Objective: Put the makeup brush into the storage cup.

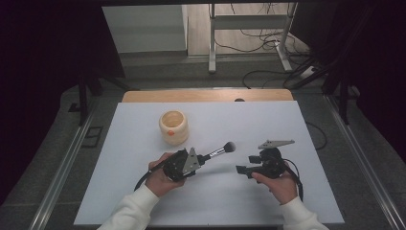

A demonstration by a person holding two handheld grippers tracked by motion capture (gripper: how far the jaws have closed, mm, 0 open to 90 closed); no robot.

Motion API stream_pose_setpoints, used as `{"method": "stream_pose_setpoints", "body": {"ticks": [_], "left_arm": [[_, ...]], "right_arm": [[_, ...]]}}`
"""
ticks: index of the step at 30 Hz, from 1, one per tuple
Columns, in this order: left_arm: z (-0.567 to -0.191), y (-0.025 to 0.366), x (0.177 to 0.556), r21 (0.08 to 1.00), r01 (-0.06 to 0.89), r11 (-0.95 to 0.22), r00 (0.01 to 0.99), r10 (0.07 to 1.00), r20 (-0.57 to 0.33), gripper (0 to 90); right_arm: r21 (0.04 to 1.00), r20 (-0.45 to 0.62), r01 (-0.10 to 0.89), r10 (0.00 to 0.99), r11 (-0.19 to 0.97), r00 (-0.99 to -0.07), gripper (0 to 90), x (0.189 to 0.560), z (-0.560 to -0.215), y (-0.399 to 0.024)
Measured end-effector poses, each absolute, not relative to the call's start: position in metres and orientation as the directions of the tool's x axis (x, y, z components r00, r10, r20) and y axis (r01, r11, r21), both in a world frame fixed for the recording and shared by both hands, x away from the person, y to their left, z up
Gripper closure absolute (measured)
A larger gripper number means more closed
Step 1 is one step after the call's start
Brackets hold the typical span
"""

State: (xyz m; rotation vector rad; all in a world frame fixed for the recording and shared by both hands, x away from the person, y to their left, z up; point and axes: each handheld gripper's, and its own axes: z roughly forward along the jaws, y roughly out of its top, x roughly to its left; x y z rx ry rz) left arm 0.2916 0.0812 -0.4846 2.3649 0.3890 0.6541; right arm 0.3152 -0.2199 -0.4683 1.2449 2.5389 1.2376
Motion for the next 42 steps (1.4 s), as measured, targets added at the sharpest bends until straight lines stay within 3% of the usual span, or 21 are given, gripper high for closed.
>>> {"method": "stream_pose_setpoints", "body": {"ticks": [15,42], "left_arm": [[-0.478,0.097,0.296,0.722,0.153,-0.674,0.829,0.486,0.277,74.1],[-0.477,0.092,0.295,0.737,0.153,-0.658,0.820,0.501,0.277,74.0]], "right_arm": [[0.695,0.294,0.635,0.672,0.337,-0.679,26.8,0.316,-0.475,-0.219],[0.773,0.345,0.590,0.626,0.233,-0.699,27.3,0.315,-0.476,-0.207]]}}
